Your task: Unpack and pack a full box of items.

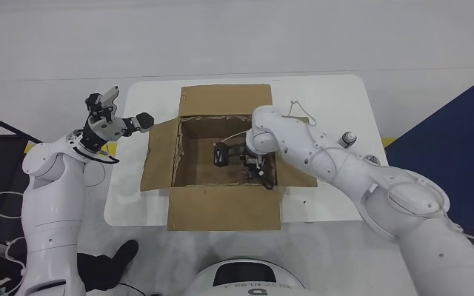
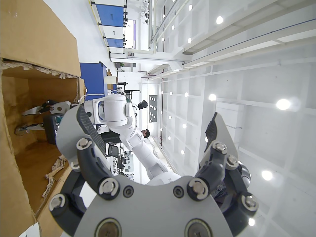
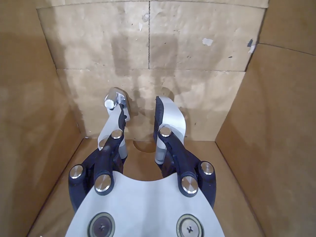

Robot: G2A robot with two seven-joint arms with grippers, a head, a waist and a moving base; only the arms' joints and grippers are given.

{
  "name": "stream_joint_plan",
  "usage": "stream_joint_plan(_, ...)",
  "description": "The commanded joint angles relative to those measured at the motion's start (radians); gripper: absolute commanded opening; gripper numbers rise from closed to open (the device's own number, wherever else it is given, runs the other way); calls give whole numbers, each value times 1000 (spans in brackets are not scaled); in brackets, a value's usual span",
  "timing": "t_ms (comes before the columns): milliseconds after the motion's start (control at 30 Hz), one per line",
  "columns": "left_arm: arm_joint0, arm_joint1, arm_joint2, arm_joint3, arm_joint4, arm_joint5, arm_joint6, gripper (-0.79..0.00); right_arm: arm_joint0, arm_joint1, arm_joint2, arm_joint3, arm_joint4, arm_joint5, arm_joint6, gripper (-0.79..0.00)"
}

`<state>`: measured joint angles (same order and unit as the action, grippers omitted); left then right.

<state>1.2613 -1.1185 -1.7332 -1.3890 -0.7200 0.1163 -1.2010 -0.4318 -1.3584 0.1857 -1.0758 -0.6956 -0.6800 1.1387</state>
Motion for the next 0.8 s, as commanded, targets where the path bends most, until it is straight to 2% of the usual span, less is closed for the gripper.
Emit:
stream_joint_plan(0,0,0,0,0,0,0,0,0,-4,2,-2,2,2,-10,-9,-480)
stream_joint_plan(67,0,0,0,0,0,0,0,0,-5,5,-5,-2,2,-27,-25,-443)
stream_joint_plan(167,0,0,0,0,0,0,0,0,-6,17,5,-17,-13,-54,-56,-437)
stream_joint_plan(333,0,0,0,0,0,0,0,0,-27,50,35,-67,-63,-43,-97,-431)
stream_joint_plan(533,0,0,0,0,0,0,0,0,-66,92,59,-123,-68,-93,-96,-422)
stream_joint_plan(767,0,0,0,0,0,0,0,0,-74,103,47,-117,-52,-94,-93,-400)
